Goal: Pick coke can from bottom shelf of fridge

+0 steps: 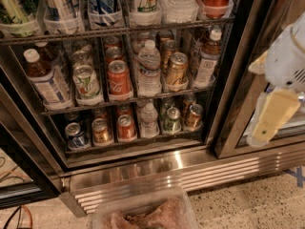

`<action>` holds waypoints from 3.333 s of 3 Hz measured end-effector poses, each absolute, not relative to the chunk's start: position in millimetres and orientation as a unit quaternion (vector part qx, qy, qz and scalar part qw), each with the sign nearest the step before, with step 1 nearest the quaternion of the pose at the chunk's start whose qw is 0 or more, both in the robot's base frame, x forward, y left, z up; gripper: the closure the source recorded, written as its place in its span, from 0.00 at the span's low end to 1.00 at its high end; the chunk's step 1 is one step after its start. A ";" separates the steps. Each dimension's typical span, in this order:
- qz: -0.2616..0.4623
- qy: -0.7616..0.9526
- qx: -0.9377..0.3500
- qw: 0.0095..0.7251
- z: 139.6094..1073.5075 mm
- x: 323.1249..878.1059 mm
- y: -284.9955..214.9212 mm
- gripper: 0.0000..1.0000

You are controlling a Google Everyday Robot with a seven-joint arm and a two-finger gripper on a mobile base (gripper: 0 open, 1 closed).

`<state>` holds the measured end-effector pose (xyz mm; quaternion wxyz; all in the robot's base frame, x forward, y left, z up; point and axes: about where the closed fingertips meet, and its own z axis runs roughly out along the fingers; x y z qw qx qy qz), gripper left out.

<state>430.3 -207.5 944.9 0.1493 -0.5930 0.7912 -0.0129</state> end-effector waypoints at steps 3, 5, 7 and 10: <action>0.059 0.795 -0.592 0.119 878.0 404.9 -175.3 0.00; 0.121 0.808 -0.562 0.132 835.7 383.7 -135.8 0.00; 0.184 0.836 -0.508 0.097 725.2 366.5 -90.8 0.00; 0.242 0.821 -0.510 0.086 690.0 354.3 -64.8 0.00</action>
Offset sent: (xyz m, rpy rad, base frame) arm -0.0370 0.0493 -0.0933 0.1308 0.2080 0.0524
